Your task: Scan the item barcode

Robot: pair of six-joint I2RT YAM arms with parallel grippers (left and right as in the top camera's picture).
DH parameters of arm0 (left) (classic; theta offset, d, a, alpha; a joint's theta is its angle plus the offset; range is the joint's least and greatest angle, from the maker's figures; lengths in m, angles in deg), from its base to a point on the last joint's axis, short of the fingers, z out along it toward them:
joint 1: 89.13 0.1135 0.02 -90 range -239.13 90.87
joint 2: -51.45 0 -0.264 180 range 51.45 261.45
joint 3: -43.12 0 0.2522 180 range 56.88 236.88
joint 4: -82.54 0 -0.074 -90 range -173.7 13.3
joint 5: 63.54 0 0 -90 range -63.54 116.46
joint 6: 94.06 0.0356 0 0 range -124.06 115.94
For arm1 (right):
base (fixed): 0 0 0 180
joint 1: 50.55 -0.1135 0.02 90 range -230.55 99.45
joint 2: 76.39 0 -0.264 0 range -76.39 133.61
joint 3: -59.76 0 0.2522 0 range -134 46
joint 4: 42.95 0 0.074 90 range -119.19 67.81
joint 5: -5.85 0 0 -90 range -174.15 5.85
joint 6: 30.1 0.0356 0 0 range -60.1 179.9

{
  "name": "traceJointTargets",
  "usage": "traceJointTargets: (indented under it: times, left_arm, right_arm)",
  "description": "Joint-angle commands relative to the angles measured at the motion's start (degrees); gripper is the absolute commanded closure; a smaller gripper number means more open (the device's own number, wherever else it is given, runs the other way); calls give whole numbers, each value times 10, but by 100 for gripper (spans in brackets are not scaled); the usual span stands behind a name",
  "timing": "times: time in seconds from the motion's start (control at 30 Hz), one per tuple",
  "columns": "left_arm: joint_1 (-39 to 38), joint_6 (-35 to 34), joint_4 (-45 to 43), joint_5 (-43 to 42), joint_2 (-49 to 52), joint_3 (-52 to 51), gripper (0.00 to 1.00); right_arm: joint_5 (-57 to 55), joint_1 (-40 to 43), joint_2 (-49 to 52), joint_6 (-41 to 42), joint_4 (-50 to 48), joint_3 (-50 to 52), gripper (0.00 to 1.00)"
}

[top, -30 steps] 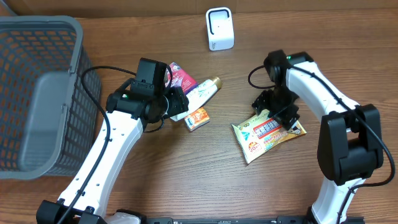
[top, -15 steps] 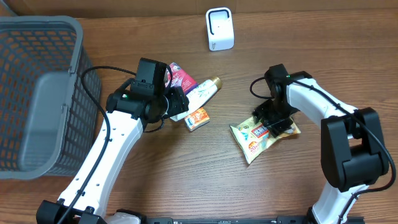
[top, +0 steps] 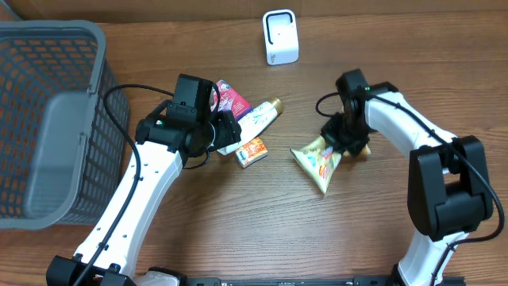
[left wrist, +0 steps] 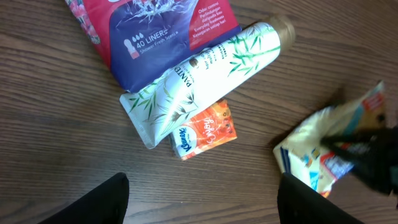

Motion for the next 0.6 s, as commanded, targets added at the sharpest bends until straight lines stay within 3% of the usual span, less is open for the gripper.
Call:
traceJointTargets:
  times: [0.0, 0.17, 0.33, 0.57]
  left_arm:
    - [3, 2, -3, 8, 1, 0, 32]
    - [3, 3, -2, 8, 1, 0, 32]
    - [3, 3, -2, 8, 1, 0, 33]
    - [3, 3, 2, 8, 1, 0, 33]
  right_arm:
    - [-20, -4, 8, -100, -18, -87, 96]
    - [-24, -4, 8, -137, -83, -162, 96]
    - [-69, -5, 10, -148, -208, -172, 96]
    - [-127, -20, 25, -95, -404, -172, 96]
